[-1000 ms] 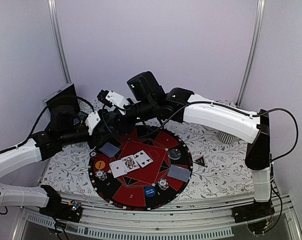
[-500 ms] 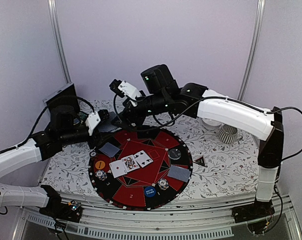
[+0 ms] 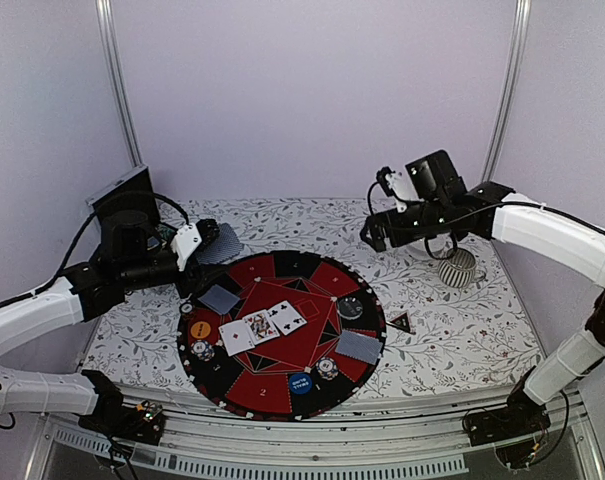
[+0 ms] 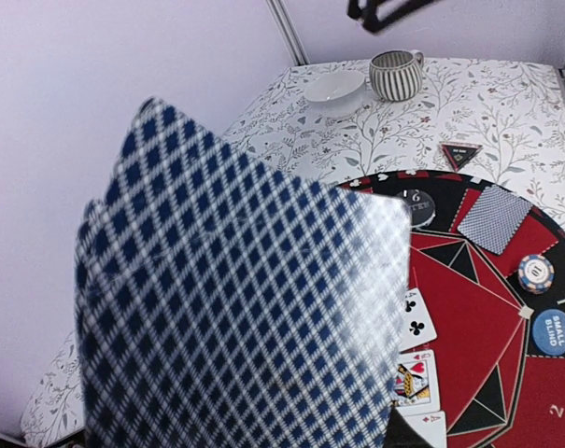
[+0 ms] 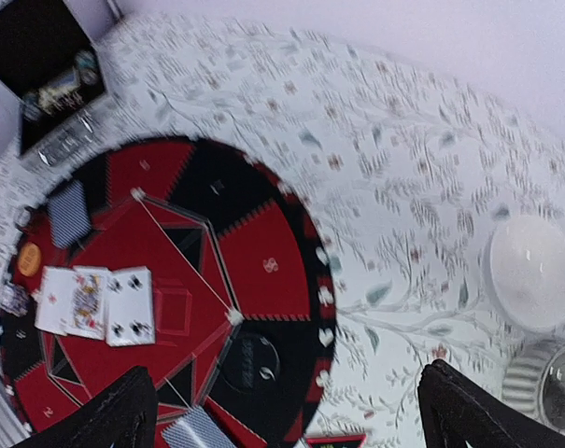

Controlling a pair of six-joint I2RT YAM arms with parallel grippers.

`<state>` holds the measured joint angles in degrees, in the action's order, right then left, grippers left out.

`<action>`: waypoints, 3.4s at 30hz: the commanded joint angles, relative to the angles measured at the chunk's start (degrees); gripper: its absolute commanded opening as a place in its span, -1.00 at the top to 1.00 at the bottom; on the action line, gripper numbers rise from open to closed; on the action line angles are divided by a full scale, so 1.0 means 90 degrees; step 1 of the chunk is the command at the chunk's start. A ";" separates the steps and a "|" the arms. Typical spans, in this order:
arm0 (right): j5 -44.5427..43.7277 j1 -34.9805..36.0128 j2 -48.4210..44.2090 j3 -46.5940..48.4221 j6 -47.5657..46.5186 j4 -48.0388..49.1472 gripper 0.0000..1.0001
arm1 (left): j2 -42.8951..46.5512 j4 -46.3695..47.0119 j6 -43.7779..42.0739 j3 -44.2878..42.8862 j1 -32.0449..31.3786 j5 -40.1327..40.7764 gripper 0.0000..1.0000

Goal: Distribute texas hold em gaming equipment
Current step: Pick up the all-in button from the center of the board, then place the all-in button in the small blind area.

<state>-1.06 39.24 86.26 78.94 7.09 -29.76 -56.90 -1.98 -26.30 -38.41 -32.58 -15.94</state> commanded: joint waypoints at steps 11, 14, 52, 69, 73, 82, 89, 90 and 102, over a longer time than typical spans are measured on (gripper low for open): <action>-0.0640 -0.0270 0.1621 -0.1786 0.1199 -0.0858 -0.98 | 0.0071 0.0152 0.0045 -0.0097 -0.0066 -0.0074 0.15; -0.0188 -0.0311 0.1801 -0.1841 0.1216 -0.0708 -0.84 | 0.0065 0.0153 0.0041 -0.0088 -0.0067 -0.0065 0.15; -0.0566 -0.0262 0.1332 -0.1568 0.1305 -0.1189 -0.11 | 0.0017 0.0142 0.0011 -0.0087 -0.0062 -0.0028 0.15; 0.0581 0.2232 0.1835 0.0147 0.0674 0.0046 -0.04 | 0.0062 0.0210 0.0027 -0.0078 -0.0057 0.0257 0.15; 0.0830 0.2828 0.2408 0.0567 0.0522 0.0283 -0.03 | 0.0074 0.0273 0.0066 -0.0078 -0.0062 0.0479 0.15; 0.0574 0.3645 0.3543 0.1325 0.0173 0.0097 -0.03 | 0.0092 0.0366 0.0148 -0.0097 0.0006 0.0712 0.15; 0.0255 0.4074 0.4279 0.2056 -0.0101 -0.0335 -0.03 | 0.0089 0.0355 0.0149 -0.0097 0.0023 0.0689 0.15; 0.0268 0.4100 0.4319 0.2096 -0.0113 -0.0329 -0.02 | 0.0082 0.0348 0.0146 -0.0100 0.0017 0.0676 0.15; 0.0477 0.4329 0.4596 0.2352 -0.0263 -0.0541 -0.03 | 0.0071 0.0339 0.0138 -0.0102 0.0023 0.0668 0.15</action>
<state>2.48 77.47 126.41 98.41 6.00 -33.15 -56.90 -0.71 -25.26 -38.41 -32.56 -9.78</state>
